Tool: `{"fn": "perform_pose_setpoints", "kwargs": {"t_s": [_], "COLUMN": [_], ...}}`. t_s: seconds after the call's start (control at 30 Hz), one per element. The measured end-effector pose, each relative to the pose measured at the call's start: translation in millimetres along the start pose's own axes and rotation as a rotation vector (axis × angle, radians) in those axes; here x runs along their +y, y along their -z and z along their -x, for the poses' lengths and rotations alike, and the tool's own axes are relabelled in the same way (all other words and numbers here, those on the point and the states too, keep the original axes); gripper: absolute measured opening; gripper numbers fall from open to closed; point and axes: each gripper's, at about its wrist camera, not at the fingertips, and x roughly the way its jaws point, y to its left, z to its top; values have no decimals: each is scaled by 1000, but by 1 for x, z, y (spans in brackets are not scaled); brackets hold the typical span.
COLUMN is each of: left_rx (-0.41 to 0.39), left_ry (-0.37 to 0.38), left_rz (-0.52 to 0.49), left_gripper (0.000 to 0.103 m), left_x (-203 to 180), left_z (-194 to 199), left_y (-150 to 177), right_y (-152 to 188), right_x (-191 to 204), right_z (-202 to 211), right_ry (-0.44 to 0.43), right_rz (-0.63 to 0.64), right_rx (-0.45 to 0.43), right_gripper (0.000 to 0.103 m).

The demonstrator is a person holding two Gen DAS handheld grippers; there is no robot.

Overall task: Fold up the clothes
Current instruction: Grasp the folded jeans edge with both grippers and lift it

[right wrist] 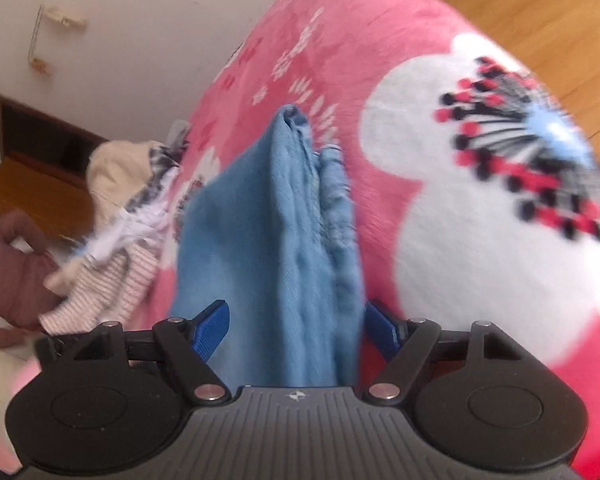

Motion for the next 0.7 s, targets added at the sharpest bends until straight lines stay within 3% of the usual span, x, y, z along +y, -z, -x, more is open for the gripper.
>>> {"fn": "perform_pose_setpoints", "kwargs": {"t_s": [0.17, 0.37, 0.53, 0.63, 0.7], "left_rx": [31, 82, 68, 60, 61], "left_ry": [83, 120, 127, 117, 131], "left_rz": [30, -33, -34, -29, -6], "left_gripper": [102, 99, 99, 78, 72], "left_x": [5, 5, -5, -5, 1], "left_z": [-15, -19, -32, -25, -22], "left_y": [-19, -18, -24, -22, -22], "right_y": [-22, -6, -22, -22, -18], "right_x": [-4, -12, -4, -2, -2], "right_z": [-28, -14, -52, -59, -53], "right_ry": [-69, -92, -140, -169, -183], "right_rz": [-55, -39, -23, -39, -49], "right_rx": [43, 138, 154, 151, 154], "right_gripper": [78, 63, 49, 35, 32]}}
